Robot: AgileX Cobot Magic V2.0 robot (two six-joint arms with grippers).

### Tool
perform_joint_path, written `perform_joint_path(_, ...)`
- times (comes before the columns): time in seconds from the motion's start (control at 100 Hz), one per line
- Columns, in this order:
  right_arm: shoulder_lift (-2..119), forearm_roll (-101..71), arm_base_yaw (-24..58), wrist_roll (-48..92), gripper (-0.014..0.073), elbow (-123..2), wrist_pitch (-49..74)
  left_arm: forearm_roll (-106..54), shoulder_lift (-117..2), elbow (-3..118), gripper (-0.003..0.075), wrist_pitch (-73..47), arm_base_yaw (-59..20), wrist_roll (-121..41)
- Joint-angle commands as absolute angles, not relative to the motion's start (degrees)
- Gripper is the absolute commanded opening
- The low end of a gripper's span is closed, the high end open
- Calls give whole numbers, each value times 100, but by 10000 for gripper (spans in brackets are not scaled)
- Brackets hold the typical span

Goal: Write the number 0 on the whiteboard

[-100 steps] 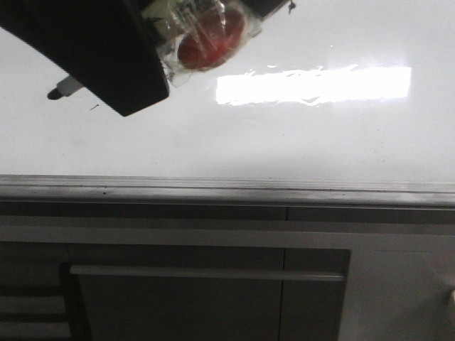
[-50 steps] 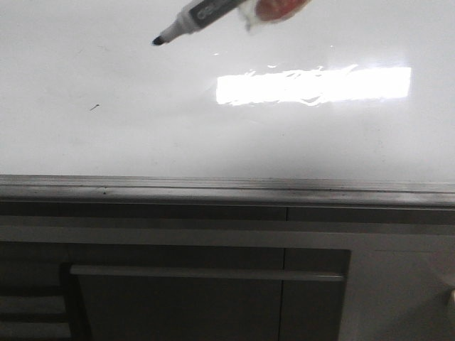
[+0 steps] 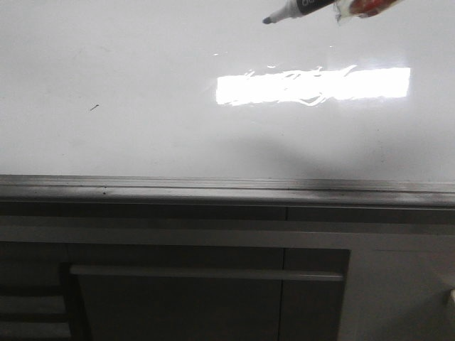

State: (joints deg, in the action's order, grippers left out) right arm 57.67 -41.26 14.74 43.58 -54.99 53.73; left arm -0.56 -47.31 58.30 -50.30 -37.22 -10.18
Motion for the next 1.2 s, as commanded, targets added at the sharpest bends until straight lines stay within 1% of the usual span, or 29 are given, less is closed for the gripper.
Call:
perform_joint_path(0.0, 5611, -4965, 1421, 4334, 17, -5267, 4635, -275, -4391, 5310, 375, -3868, -3439, -455)
perform_joint_path(0.13, 5730, -5274, 1421, 4334, 17, -5013, 4300, -500, -4155, 4587, 375, -3031, -3244, -429)
perform_joint_path(0.25, 5915, -5416, 1421, 4334, 17, -5039, 4167, -500, -4146, 4353, 375, -2734, -3231, -429)
perform_joint_path(0.57, 6623, -5463, 1421, 4345, 17, -5401, 4139, -477, -4146, 4337, 374, -2530, -3231, -429)
perform_joint_path(0.84, 7273, -5054, 1421, 4345, 17, -6217, 4710, -477, -4146, 4337, 374, -2457, -3231, -429)
perform_joint_path(0.99, 7494, -4958, 1421, 4345, 18, -6466, 5019, -477, -4146, 4337, 374, -2457, -3231, -429)
perform_joint_path(1.19, 7626, -4944, 1421, 4345, 18, -6546, 4817, -477, -4146, 4337, 374, -2457, -3231, -429)
